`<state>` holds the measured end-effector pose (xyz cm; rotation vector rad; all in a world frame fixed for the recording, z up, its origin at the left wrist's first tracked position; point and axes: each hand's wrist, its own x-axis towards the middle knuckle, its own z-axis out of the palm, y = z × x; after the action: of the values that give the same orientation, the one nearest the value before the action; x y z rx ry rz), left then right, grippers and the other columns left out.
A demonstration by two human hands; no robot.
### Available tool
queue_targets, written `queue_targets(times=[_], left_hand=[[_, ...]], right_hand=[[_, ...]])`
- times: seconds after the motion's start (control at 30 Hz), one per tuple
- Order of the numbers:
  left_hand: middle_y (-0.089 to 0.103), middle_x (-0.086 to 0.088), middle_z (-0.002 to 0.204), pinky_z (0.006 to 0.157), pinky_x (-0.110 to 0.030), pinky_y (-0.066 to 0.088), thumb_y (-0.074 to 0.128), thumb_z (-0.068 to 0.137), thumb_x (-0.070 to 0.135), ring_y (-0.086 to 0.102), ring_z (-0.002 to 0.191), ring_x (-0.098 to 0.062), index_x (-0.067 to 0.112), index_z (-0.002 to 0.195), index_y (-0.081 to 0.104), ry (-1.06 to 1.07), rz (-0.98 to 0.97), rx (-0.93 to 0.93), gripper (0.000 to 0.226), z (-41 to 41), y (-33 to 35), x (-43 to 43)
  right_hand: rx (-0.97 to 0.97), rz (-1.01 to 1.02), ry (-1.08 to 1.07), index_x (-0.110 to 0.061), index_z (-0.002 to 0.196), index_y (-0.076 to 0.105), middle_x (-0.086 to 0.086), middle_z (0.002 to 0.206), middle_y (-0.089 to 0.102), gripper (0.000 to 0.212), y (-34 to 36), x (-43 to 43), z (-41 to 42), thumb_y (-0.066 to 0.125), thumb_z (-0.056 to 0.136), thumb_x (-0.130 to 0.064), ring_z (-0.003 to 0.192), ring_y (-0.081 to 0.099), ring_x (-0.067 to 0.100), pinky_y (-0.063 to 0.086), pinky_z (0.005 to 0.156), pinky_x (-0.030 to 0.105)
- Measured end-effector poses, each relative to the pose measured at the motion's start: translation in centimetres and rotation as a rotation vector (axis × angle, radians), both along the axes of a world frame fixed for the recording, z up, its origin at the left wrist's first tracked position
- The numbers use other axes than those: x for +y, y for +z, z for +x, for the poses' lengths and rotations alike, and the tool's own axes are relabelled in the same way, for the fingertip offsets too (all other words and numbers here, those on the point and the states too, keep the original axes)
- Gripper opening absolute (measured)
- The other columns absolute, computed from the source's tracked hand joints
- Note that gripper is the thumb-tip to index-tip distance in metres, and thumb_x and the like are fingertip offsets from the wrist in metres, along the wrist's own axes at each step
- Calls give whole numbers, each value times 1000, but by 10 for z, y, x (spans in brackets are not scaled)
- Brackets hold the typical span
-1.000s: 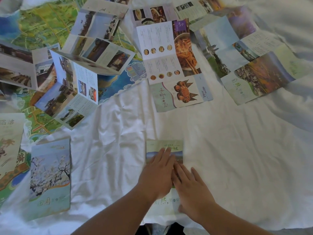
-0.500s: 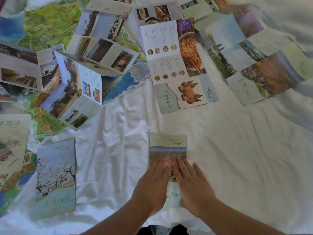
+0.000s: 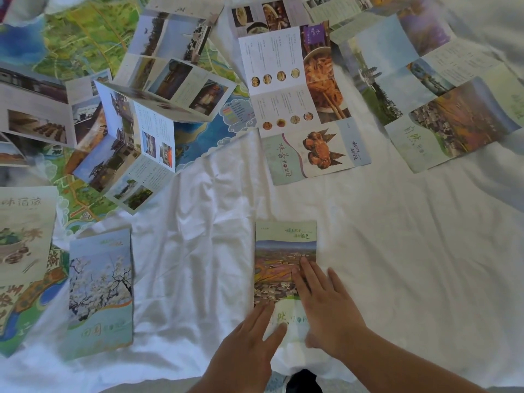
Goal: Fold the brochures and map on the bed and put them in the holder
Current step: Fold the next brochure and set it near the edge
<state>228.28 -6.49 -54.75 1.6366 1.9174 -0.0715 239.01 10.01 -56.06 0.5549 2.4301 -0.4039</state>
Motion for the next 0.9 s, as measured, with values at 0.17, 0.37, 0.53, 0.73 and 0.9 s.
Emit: queue_targets(times=[0.17,0.37,0.53,0.73,0.9], left_hand=[[39,3,146,95,-16,44,63,85,31,42,131,-12,27,132,55,353,64,-68,48,-4,10,21],[29,4,148,106,-24,29,48,93,18,33,131,-17,28,137,43,669,83,-110,45,-2,5,48],[41,-2,128,93,-29,43,51,91,12,49,114,-22,30,143,33,833,18,-187,57,-10,2,56],[62,7,104,66,-22,47,44,88,3,62,87,-13,38,138,36,938,15,-349,63,-26,1,57],[59,15,85,55,-15,43,42,94,6,61,76,-3,43,132,43,1024,85,-391,53,-36,4,47]], right_hand=[[8,-11,-11,-10,151,-24,13,160,-26,122,2,1,-1,71,80,-39,148,-22,28,-11,120,47],[23,0,-11,-10,153,-18,14,161,-23,116,3,0,-2,69,81,-35,149,-19,28,-8,121,46],[31,-4,-7,-9,152,-19,13,160,-24,115,3,0,-1,68,81,-34,149,-20,28,-7,122,45],[51,-22,-15,-10,150,-24,12,160,-26,114,5,0,0,64,83,-33,148,-22,26,-8,122,42],[97,-37,-18,-13,150,-26,10,159,-27,119,9,-3,-10,67,80,-40,149,-20,27,-5,122,43]])
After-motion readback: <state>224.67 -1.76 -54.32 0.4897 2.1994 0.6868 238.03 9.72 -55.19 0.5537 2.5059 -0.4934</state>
